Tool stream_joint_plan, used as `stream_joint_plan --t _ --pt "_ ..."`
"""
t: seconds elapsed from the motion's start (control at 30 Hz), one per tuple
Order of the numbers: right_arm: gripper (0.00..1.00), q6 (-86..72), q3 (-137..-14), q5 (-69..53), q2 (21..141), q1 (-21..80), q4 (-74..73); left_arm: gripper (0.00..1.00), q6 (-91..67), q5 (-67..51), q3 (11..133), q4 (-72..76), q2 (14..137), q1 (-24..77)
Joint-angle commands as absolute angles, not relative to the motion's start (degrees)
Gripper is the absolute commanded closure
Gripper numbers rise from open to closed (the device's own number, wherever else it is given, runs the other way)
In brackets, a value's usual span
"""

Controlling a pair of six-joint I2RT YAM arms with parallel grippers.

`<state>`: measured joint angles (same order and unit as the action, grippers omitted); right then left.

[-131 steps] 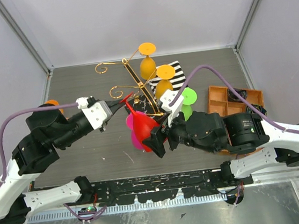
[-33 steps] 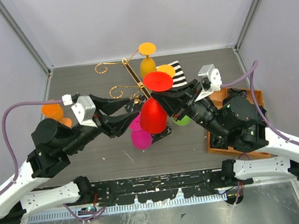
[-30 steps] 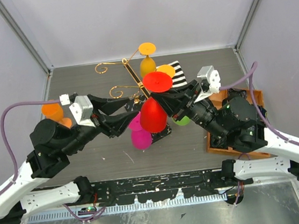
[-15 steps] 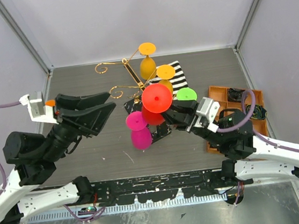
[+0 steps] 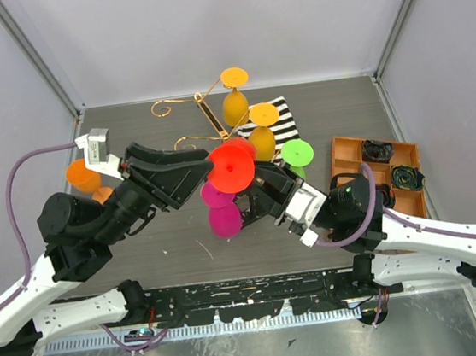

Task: Place the wine glass upside down on the wine glass rack
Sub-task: Turn the wine glass upside down at the wine rack.

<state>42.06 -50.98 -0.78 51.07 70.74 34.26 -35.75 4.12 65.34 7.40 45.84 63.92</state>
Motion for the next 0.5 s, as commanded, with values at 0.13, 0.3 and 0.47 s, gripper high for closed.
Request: stream_joint_plan --t 0.13,0.3,0.47 --pt "0.99 47.2 -52.4 -1.0 51.9 70.6 38.1 0.55 -38.5 1.1 65.9 10.7 46.7 64.1" --pt "0.99 49.0 -52.1 0.2 52.4 70.6 38.6 0.72 -39.0 0.1 65.7 11.6 47.1 64.1" --pt "0.99 49.5 -51.5 0.6 52.2 70.6 38.6 1.00 -39.1 0.2 65.6 11.8 46.9 64.1"
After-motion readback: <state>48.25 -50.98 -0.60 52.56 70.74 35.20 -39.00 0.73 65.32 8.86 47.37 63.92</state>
